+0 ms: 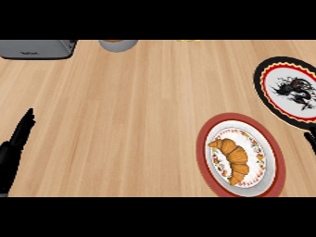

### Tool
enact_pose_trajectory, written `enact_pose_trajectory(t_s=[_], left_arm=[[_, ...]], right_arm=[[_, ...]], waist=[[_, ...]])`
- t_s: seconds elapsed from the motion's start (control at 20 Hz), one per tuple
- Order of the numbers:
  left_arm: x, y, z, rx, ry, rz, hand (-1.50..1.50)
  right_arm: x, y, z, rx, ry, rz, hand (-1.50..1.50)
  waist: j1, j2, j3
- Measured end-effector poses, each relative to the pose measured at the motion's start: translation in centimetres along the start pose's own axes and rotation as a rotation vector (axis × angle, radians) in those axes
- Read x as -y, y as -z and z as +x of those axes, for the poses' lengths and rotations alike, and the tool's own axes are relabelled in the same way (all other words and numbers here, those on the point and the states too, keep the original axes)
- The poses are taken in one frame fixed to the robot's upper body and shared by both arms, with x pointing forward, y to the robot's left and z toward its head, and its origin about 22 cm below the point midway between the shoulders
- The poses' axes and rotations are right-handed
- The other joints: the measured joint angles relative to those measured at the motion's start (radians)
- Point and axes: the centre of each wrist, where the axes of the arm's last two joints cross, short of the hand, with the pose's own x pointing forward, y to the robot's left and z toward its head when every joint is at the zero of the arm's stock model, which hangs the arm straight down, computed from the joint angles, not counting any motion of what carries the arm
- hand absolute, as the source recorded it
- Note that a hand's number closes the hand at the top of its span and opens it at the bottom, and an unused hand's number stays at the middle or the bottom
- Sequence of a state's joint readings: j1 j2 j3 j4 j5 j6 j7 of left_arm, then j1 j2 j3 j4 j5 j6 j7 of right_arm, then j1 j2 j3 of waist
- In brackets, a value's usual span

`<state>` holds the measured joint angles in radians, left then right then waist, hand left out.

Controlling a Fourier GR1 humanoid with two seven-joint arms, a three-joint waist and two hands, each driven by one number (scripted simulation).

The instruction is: Pick the croissant from the plate and place it in the plate

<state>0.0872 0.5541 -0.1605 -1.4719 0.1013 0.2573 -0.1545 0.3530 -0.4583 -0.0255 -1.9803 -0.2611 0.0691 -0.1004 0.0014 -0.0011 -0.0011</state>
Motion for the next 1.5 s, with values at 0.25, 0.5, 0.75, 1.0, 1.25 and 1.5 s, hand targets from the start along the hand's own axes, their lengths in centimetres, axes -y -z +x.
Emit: enact_pose_trajectory(t_s=[0.25,0.5,0.75,1.0,1.25,1.5], left_arm=[[-0.5,0.1,0.2,0.003,0.008,-0.001,0.00],[-0.3,0.2,0.0,0.005,0.004,0.003,0.00],[0.1,0.2,-0.4,0.005,0.004,0.003,0.00],[-0.2,0.2,-0.2,-0.002,0.000,0.002,0.00],[0.1,0.3,-0.3,-0.004,-0.001,-0.002,0.00],[0.3,0.7,-0.3,-0.001,0.002,0.003,0.00]], right_arm=[[1.1,2.2,1.7,-0.131,-0.141,0.080,-1.50],[1.1,4.6,1.7,-0.249,-0.237,0.178,-1.50],[0.2,6.4,0.4,-0.334,-0.312,0.286,-1.50],[-0.6,7.5,-1.5,-0.402,-0.422,0.395,-1.50],[-1.2,9.1,-2.7,-0.429,-0.472,0.470,-1.50],[-1.8,9.8,-4.5,-0.438,-0.476,0.519,-1.50]], waist=[[0.008,0.002,0.000],[0.010,0.003,0.000],[0.009,0.003,0.001],[0.009,0.002,0.001],[0.005,0.002,0.001],[0.003,0.001,0.001]])
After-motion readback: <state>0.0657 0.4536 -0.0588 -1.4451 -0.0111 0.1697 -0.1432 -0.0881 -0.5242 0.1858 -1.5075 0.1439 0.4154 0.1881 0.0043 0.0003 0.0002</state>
